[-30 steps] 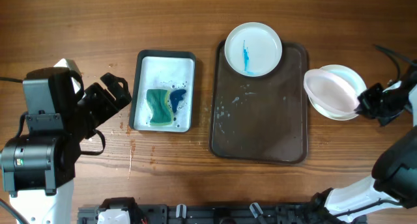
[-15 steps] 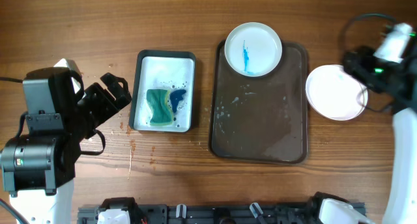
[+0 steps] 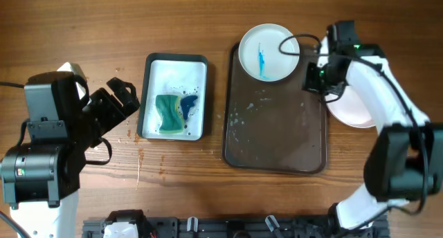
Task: Clean dirty plates on tray and stack at the side
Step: 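Release the plate and withdraw the right gripper, then grip the rim of the last plate on the brown tray with right gripper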
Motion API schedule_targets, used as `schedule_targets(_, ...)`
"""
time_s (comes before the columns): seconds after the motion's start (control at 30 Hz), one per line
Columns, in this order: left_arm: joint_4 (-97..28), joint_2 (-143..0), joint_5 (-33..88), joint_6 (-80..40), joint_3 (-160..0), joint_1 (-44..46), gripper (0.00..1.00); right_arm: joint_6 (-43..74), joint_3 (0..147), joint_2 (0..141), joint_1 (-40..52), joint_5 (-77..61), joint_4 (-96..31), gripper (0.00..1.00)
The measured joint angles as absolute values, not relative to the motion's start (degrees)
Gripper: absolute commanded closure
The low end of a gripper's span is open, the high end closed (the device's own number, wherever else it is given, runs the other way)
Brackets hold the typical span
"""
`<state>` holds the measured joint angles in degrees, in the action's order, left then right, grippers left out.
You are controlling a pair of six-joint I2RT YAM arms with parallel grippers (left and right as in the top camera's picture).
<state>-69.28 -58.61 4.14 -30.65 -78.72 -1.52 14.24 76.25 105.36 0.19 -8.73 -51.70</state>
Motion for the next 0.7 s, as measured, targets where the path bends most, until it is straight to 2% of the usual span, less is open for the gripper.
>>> schedule_targets(0.27,-69.3,-58.6,4.1,-30.7,-78.7,-1.5,0.0,13.3,76.2,107.0,-10.2,-10.3,-52.2,0.96)
schedule_targets(0.47,-69.3,-58.6,4.1,-30.7,-78.7,-1.5,0.0,9.9,76.2,103.0,-7.6,-11.7,-52.1,0.96)
schedule_targets(0.7,-69.3,-58.6,4.1,-30.7,-78.7,-1.5,0.0,10.4,69.7,102.9,-4.8,-11.3,-44.6,0.96)
